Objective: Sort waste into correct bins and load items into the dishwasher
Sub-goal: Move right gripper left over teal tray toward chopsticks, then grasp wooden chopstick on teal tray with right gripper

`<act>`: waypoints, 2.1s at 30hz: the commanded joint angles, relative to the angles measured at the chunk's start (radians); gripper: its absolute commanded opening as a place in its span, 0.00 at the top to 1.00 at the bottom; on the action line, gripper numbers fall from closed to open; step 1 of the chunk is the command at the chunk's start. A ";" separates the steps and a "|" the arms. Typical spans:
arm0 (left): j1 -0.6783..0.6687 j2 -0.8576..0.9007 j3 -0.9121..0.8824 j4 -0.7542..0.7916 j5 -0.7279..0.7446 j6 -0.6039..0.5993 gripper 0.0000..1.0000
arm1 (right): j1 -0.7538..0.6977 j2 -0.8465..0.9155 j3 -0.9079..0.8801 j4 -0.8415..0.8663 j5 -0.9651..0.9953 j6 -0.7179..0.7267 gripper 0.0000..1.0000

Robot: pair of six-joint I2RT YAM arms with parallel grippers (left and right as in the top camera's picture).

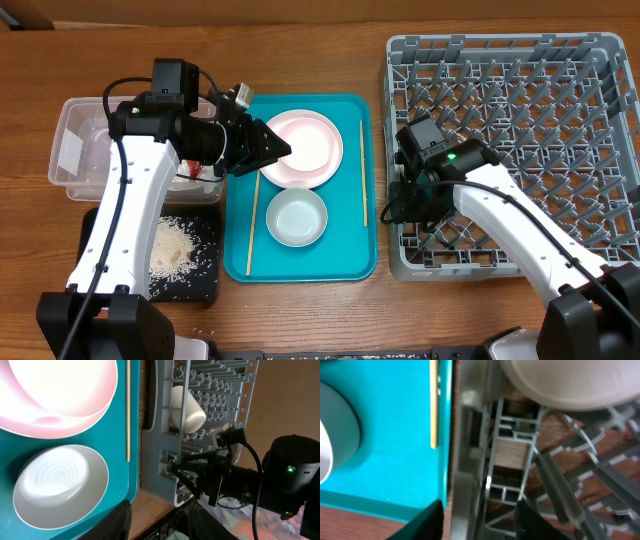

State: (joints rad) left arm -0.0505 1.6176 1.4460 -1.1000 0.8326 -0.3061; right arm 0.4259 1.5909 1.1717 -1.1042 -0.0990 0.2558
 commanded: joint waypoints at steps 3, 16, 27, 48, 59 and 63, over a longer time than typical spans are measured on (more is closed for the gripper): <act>-0.004 -0.009 0.002 0.000 -0.006 0.023 0.60 | -0.001 0.005 0.203 -0.062 0.023 -0.047 0.42; -0.004 -0.009 0.002 -0.103 -0.481 0.021 0.57 | -0.001 0.002 0.400 -0.169 -0.021 -0.047 0.00; -0.004 -0.008 -0.005 -0.153 -0.590 0.027 0.77 | 0.000 0.003 0.400 -0.099 -0.242 -0.042 0.04; 0.183 -0.211 0.312 -0.239 -0.825 0.022 0.00 | 0.536 0.274 0.400 0.431 -0.049 0.312 0.96; 0.183 -0.195 0.310 -0.238 -0.815 0.022 0.00 | 0.646 0.426 0.400 0.400 0.192 0.370 0.96; 0.183 -0.189 0.310 -0.238 -0.814 0.022 0.00 | 0.645 0.430 0.400 0.347 0.271 0.370 0.96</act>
State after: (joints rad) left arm 0.1268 1.4181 1.7458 -1.3392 0.0326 -0.2874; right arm 1.0737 2.0132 1.5616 -0.7395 0.0711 0.6132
